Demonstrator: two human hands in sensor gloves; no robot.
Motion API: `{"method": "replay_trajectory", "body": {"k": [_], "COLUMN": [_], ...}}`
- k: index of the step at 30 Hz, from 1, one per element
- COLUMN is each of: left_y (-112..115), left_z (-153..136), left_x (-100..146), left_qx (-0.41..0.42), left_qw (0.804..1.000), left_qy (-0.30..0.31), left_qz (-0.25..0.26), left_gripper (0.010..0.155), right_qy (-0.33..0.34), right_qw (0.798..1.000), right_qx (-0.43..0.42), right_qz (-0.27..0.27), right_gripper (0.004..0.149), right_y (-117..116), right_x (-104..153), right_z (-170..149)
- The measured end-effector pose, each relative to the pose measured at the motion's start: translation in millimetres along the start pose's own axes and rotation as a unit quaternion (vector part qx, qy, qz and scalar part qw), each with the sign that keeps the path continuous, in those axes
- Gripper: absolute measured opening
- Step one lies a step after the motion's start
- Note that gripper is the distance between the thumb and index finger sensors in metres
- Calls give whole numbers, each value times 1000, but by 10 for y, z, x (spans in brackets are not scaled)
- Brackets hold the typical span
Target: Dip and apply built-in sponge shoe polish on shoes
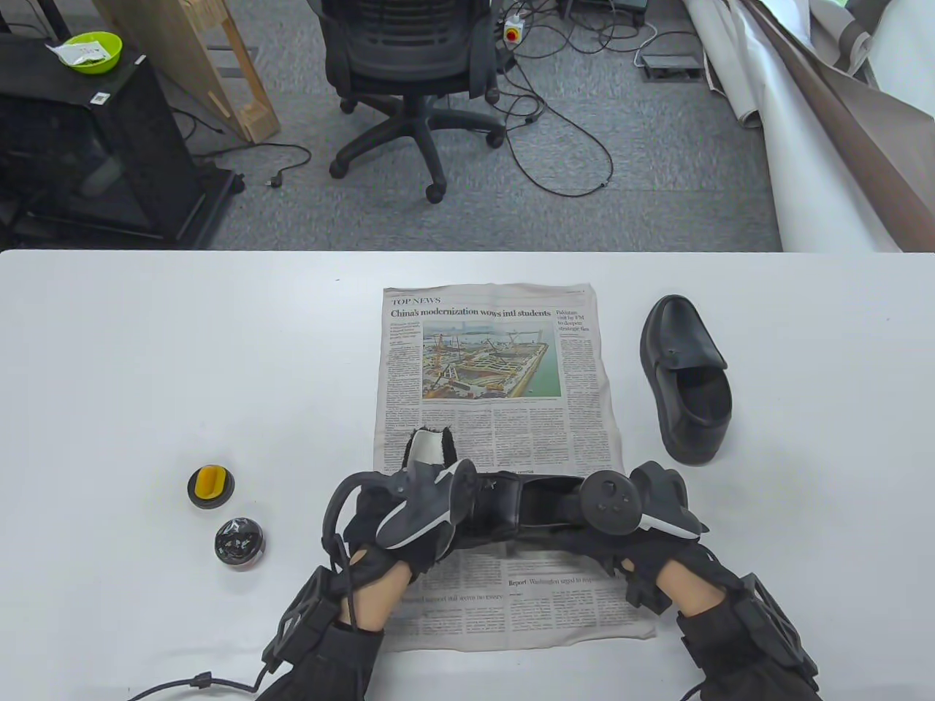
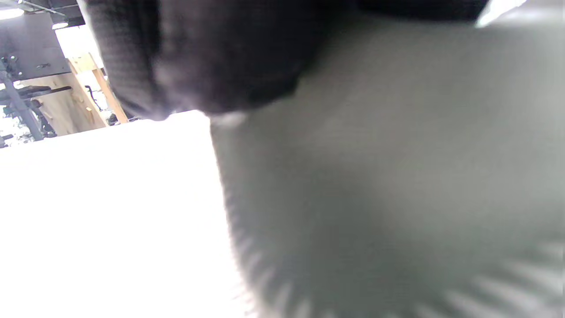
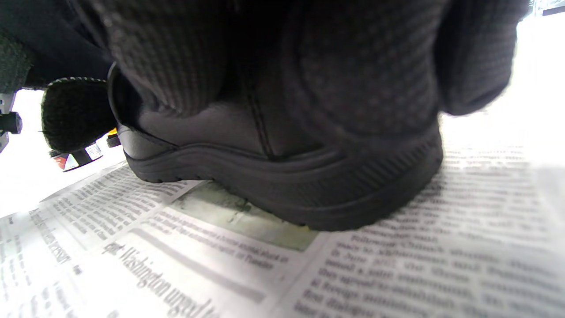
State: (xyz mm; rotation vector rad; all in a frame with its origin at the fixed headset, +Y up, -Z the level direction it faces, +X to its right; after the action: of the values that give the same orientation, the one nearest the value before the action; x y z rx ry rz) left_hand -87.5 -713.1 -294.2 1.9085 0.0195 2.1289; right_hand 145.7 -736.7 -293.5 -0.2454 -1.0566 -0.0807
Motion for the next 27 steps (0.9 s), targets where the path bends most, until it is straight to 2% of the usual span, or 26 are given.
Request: {"method": "replay_trajectory", "body": {"k": [3, 9, 11, 14, 16, 17, 18, 20, 24, 27], "left_y": [-11, -6, -32, -113, -136, -141, -166, -194, -180, -162], "left_z": [-97, -294, -293, -175, -21, 23, 147, 294, 501, 519], "left_x": [0, -26, -6, 54, 94, 110, 145, 197, 256, 234], "left_qx": [-51, -49, -49, -39, 45, 65, 98, 132, 138, 120], "left_qw": [998, 997, 996, 998, 995, 993, 986, 977, 971, 976], "left_qy": [-23, -65, -69, -12, 63, 77, 119, 148, 160, 151], "left_qz": [-8, -14, -1, 46, 56, 58, 70, 81, 112, 100], "left_gripper": [55, 54, 54, 54, 53, 53, 53, 54, 54, 54], "right_qy": [0, 3, 4, 5, 6, 6, 6, 6, 3, 1], "right_qw": [1000, 1000, 1000, 1000, 1000, 1000, 1000, 1000, 1000, 1000], "right_qx": [1, 1, 0, -2, -3, -4, -5, -5, -3, -1], "right_qz": [-1, 1, 2, 3, 4, 4, 4, 4, 2, 2], "right_gripper": [42, 42, 42, 42, 42, 42, 42, 42, 42, 42], "right_y": [0, -2, -2, -3, -3, -3, -3, -4, -3, -3], "right_x": [0, -2, -3, -6, -8, -8, -7, -7, -3, -1], "right_z": [1, 4, 2, -1, -3, -4, -5, -5, -6, -4]}}
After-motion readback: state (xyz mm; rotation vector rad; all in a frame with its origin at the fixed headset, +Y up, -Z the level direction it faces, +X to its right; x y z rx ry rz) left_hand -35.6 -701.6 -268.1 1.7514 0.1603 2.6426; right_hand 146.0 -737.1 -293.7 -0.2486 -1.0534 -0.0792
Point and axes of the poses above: the tracker on the back of each hand, its own z axis roughly to the thumb side, its own x axis roughly from the fingertips to the wrist, y = z × x, the point moved 3 cm from there along -x, roughly from the wrist to the fingertips, and after that the axes turned 3 degrees about -z, right-handed, at the moved point
